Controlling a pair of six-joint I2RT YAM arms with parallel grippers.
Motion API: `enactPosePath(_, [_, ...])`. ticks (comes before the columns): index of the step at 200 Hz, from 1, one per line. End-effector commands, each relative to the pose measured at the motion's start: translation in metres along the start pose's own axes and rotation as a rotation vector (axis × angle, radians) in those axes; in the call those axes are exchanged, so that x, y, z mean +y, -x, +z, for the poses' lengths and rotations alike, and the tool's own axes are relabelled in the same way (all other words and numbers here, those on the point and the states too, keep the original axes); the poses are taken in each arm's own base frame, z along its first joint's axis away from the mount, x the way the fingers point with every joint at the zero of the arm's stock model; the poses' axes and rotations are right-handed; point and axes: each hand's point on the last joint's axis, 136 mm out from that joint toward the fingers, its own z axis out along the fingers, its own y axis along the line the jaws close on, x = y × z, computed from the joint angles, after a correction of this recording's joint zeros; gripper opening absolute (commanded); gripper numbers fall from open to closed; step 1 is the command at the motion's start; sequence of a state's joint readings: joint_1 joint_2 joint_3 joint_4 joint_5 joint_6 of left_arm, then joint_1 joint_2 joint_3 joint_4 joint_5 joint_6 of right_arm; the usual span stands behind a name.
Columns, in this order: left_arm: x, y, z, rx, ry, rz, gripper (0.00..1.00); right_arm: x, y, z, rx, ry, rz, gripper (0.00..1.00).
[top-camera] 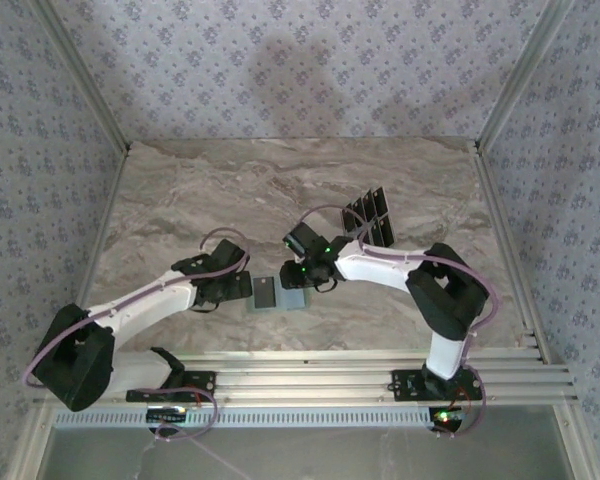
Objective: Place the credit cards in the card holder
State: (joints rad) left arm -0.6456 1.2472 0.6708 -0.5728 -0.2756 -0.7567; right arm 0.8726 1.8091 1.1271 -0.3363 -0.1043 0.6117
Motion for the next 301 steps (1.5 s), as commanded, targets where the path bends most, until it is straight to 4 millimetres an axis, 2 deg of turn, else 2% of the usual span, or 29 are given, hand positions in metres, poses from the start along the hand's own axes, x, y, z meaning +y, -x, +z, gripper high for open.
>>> enactPosePath(1, [-0.006,0.007,-0.01,-0.021,-0.027,-0.009,1.0,0.0,-0.003,0.007,0.037,-0.009,-0.02,0.43])
enactPosePath(72, [-0.02,0.004,-0.019,-0.071,-0.1,0.015,1.0,0.015,-0.009,0.02,0.048,0.084,0.059,0.48])
enactPosePath(119, [-0.029,-0.007,-0.021,-0.094,-0.145,0.04,1.0,0.019,-0.009,0.029,0.05,0.121,0.111,0.48])
enactPosePath(201, [-0.06,-0.03,-0.029,-0.166,-0.303,0.119,1.0,0.018,-0.011,0.034,0.054,0.127,0.167,0.5])
enactPosePath(237, [-0.076,-0.027,-0.031,-0.192,-0.328,0.157,1.0,0.016,-0.013,0.036,0.058,0.126,0.179,0.51])
enactPosePath(301, [-0.093,-0.023,-0.022,-0.189,-0.291,0.228,1.0,0.016,-0.015,0.037,0.061,0.123,0.188,0.51])
